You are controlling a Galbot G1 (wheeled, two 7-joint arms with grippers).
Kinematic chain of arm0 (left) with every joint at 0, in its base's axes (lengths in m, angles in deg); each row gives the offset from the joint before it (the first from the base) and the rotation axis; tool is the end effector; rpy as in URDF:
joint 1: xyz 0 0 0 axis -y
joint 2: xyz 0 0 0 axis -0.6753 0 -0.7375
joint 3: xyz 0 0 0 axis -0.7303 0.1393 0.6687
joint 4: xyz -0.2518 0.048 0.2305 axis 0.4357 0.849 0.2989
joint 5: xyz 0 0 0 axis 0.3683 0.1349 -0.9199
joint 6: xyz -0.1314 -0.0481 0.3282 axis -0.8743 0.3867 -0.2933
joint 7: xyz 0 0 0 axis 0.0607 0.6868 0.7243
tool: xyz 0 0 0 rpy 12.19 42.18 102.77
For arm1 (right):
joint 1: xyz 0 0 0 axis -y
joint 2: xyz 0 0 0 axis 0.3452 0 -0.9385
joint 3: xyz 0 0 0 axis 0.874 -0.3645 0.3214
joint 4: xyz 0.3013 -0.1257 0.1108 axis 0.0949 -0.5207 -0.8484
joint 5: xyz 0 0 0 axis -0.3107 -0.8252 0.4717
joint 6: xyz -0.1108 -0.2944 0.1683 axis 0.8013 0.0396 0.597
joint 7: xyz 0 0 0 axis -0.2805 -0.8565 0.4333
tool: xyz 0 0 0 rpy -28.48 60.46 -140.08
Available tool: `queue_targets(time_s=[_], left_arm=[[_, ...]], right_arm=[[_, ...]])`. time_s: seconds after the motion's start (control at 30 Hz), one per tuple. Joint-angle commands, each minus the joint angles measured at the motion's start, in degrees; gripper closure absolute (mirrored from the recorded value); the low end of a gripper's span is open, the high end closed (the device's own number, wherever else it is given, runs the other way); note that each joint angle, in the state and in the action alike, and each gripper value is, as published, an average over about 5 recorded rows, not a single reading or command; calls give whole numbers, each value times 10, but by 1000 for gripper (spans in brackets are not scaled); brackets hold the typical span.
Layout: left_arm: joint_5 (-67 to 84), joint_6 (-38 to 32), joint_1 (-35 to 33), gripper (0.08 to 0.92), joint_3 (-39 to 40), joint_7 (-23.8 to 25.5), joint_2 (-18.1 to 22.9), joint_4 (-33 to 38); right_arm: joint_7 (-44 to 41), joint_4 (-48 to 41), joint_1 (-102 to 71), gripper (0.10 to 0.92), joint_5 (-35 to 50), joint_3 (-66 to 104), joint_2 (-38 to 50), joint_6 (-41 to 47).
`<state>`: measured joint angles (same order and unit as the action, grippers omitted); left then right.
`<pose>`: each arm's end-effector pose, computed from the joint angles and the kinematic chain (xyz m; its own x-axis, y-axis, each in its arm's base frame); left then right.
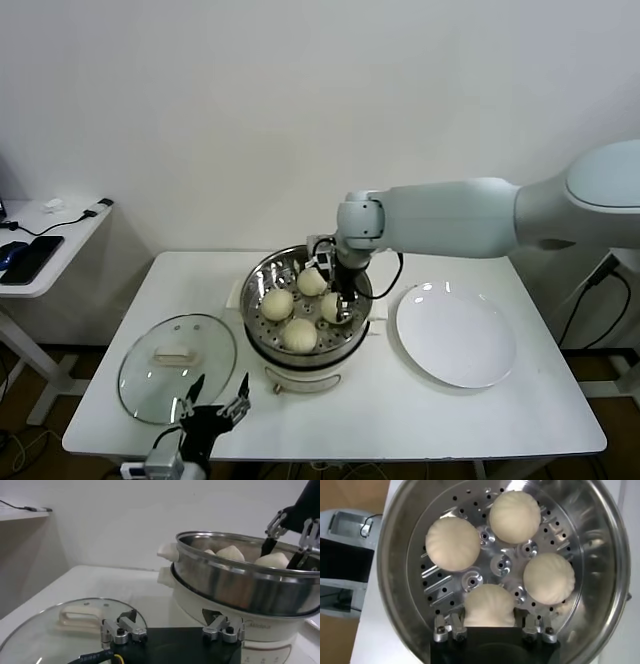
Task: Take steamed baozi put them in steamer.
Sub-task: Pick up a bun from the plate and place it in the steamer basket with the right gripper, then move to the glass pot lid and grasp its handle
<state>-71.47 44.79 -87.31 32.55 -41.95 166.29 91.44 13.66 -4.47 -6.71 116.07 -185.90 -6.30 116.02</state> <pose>0.1323 0.0075 -0.3162 -0.9382 0.0322 0.3445 -0.0026 0.9950 -0.0999 0.5282 0.1419 -0.1008 -0.1096 -0.1268 0.9859 -0.9808 -0.1474 -0.1280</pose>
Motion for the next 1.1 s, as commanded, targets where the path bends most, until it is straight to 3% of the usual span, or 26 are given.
queue_targets(time_s=[0.03,0.13,0.37,0.53,0.83,1.1], left_arm=[[-2,-1,-3,177,-1,-1,0,1],[-2,-1,-4,177,-2,-1,-1,4],[11,-5,0,177,-3,-5,-3,8],[15,1,11,177,-11,-5,-8,8],[10,-12,49,177,-34,5,-17,-11],[4,-31,66,177,-45,-9,-25,-23]], right_arm=[[1,-3,-12,261,-10,6,0,-10],[-17,-1,-4,213,-6,13,9,-26],[-19,2,25,203,33,90,79,-47],[87,-11,-12,203,42,206,155,-82],[310,23,-174,202,-36,441,281,-130],[405,103,-442,203,-62,706,404,-177]])
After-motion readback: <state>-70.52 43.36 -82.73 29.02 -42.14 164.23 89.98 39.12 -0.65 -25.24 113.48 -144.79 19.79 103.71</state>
